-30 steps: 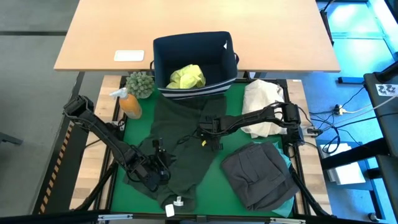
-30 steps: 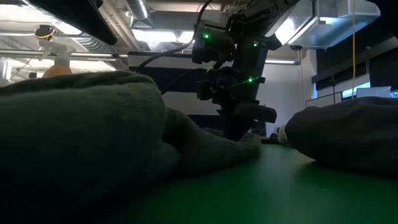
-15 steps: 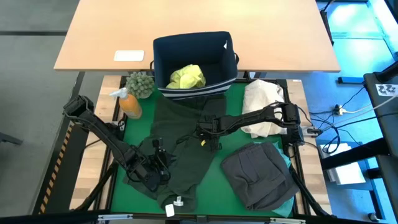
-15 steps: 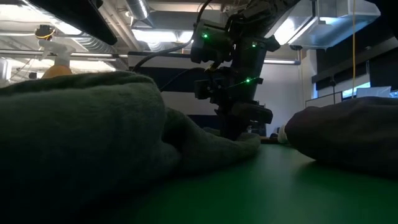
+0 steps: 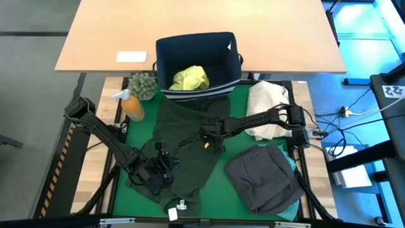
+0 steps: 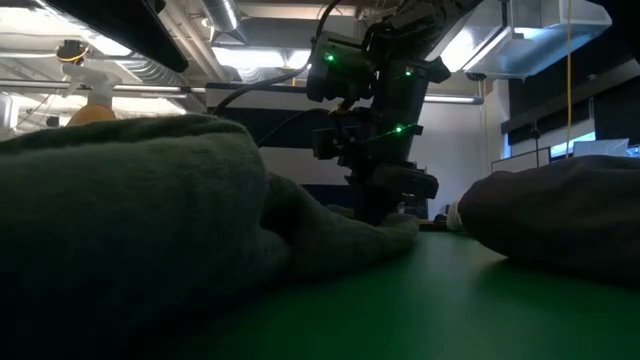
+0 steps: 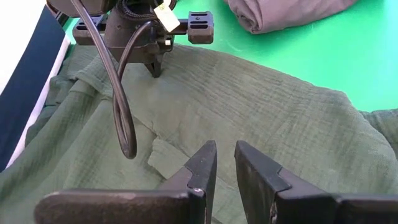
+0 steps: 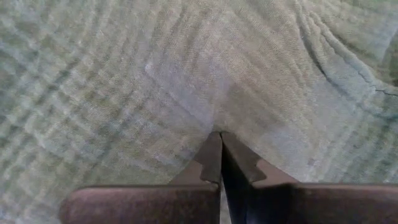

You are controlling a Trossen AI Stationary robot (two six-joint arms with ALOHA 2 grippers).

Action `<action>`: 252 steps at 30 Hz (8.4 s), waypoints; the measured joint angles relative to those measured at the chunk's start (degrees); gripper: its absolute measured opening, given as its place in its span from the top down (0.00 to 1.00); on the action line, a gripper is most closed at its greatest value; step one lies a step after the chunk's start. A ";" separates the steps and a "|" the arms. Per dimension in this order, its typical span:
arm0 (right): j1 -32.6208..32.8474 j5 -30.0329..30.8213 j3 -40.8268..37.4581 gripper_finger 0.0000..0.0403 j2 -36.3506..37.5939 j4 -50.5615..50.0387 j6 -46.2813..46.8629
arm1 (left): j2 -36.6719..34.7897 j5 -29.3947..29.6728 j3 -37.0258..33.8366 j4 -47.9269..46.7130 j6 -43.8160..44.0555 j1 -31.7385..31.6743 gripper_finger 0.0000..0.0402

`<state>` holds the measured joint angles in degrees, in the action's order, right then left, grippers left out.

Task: Fold laundry
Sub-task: Fold the green polo shirt

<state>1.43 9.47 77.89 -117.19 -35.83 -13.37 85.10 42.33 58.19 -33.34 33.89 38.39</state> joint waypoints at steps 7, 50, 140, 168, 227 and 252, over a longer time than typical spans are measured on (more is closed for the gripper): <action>0.02 -0.02 0.00 0.99 0.00 0.02 -0.15 | 0.00 0.00 -0.02 0.00 0.00 0.00 0.86; 2.08 3.31 6.86 0.99 -0.20 -9.79 6.78 | 0.00 -0.04 -0.07 1.53 0.33 0.00 0.86; 4.70 4.85 6.91 0.99 3.85 -7.48 11.58 | -0.17 -44.91 -16.99 -9.65 34.34 24.63 0.35; 4.70 2.69 6.91 0.99 3.86 -3.26 9.78 | 2.86 -41.25 -15.21 -11.63 32.77 22.60 0.97; 4.66 3.06 6.88 0.99 3.87 -2.85 8.61 | 28.11 -18.63 31.56 -32.43 -33.28 6.49 0.97; 4.66 2.99 6.88 0.99 3.87 -1.92 8.63 | 28.09 -21.28 31.59 -24.54 -28.37 3.37 0.64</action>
<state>6.09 12.47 84.77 -113.32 -37.76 -4.73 113.19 21.05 89.79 -57.88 5.52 41.76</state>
